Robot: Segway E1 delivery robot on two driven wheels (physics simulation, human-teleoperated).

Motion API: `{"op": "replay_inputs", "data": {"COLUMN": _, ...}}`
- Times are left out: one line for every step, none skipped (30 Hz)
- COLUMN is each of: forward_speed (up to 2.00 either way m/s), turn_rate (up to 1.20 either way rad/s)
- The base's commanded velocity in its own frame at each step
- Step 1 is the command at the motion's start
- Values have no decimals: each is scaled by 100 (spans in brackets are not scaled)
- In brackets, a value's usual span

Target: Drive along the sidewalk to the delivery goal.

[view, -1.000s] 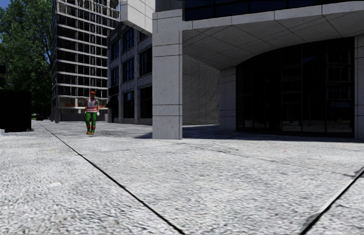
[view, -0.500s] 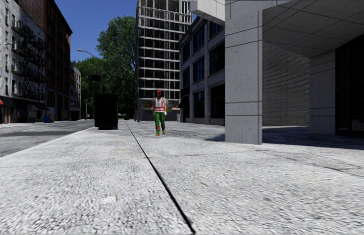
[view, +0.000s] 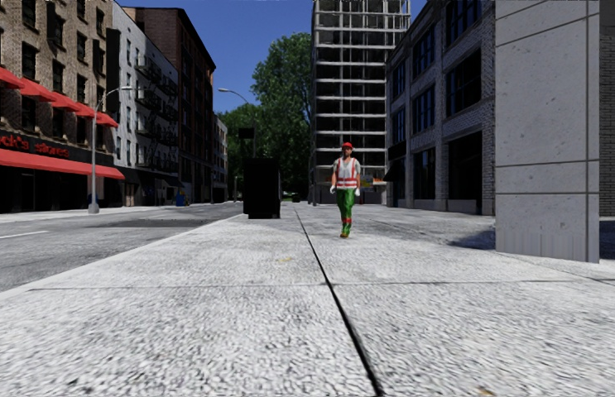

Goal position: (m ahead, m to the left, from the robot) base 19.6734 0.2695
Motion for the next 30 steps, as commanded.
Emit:
{"op": "replay_inputs", "data": {"forward_speed": 127, "turn_rate": 0}}
{"op": "replay_inputs", "data": {"forward_speed": 127, "turn_rate": 0}}
{"op": "replay_inputs", "data": {"forward_speed": 122, "turn_rate": 0}}
{"op": "replay_inputs", "data": {"forward_speed": 122, "turn_rate": 0}}
{"op": "replay_inputs", "data": {"forward_speed": 121, "turn_rate": 0}}
{"op": "replay_inputs", "data": {"forward_speed": 121, "turn_rate": -11}}
{"op": "replay_inputs", "data": {"forward_speed": 121, "turn_rate": -11}}
{"op": "replay_inputs", "data": {"forward_speed": 120, "turn_rate": -34}}
{"op": "replay_inputs", "data": {"forward_speed": 120, "turn_rate": -52}}
{"op": "replay_inputs", "data": {"forward_speed": 120, "turn_rate": -72}}
{"op": "replay_inputs", "data": {"forward_speed": 120, "turn_rate": -72}}
{"op": "replay_inputs", "data": {"forward_speed": 120, "turn_rate": -88}}
{"op": "replay_inputs", "data": {"forward_speed": 120, "turn_rate": -93}}
{"op": "replay_inputs", "data": {"forward_speed": 122, "turn_rate": -95}}
{"op": "replay_inputs", "data": {"forward_speed": 128, "turn_rate": -95}}
{"op": "replay_inputs", "data": {"forward_speed": 128, "turn_rate": -95}}
{"op": "replay_inputs", "data": {"forward_speed": 133, "turn_rate": -95}}
{"op": "replay_inputs", "data": {"forward_speed": 136, "turn_rate": -95}}
{"op": "replay_inputs", "data": {"forward_speed": 139, "turn_rate": -95}}
{"op": "replay_inputs", "data": {"forward_speed": 139, "turn_rate": -95}}
{"op": "replay_inputs", "data": {"forward_speed": 139, "turn_rate": -95}}
{"op": "replay_inputs", "data": {"forward_speed": 139, "turn_rate": -95}}
{"op": "replay_inputs", "data": {"forward_speed": 139, "turn_rate": -95}}
{"op": "replay_inputs", "data": {"forward_speed": 144, "turn_rate": -95}}
{"op": "replay_inputs", "data": {"forward_speed": 156, "turn_rate": -93}}
{"op": "replay_inputs", "data": {"forward_speed": 156, "turn_rate": -93}}
{"op": "replay_inputs", "data": {"forward_speed": 163, "turn_rate": -71}}
{"op": "replay_inputs", "data": {"forward_speed": 165, "turn_rate": -28}}
{"op": "replay_inputs", "data": {"forward_speed": 165, "turn_rate": -12}}
{"op": "replay_inputs", "data": {"forward_speed": 165, "turn_rate": -12}}
